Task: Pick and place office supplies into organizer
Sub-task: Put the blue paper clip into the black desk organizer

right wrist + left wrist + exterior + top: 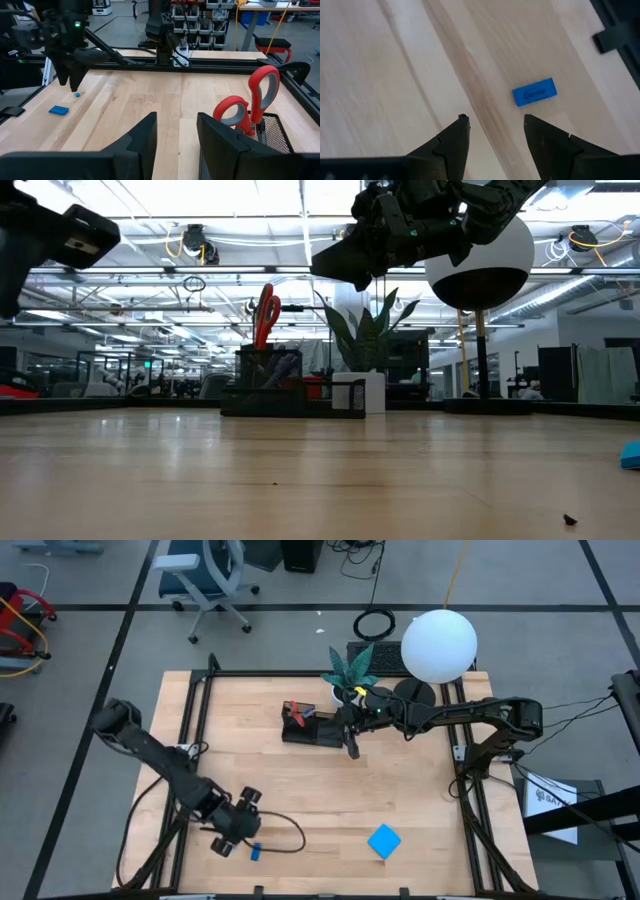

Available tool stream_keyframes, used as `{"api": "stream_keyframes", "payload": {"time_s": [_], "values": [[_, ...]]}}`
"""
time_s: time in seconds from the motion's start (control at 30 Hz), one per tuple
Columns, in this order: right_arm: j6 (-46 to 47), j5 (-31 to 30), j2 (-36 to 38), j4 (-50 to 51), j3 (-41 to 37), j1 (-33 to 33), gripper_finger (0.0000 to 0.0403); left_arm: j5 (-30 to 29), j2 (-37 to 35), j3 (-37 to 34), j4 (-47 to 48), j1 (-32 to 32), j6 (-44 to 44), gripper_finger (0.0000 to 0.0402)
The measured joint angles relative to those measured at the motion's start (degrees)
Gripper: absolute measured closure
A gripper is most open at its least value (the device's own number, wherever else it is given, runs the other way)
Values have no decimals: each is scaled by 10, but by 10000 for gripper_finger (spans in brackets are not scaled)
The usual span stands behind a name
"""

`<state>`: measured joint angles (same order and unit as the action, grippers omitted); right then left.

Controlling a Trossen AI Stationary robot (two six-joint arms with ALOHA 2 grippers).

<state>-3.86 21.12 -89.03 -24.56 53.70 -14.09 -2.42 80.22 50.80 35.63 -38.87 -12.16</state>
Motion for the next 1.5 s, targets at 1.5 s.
{"api": "stream_keyframes", "payload": {"time_s": [1.5], "values": [[2, 0, 0, 0, 0, 0, 273, -47, 181, 141, 172, -156, -54, 206]]}}
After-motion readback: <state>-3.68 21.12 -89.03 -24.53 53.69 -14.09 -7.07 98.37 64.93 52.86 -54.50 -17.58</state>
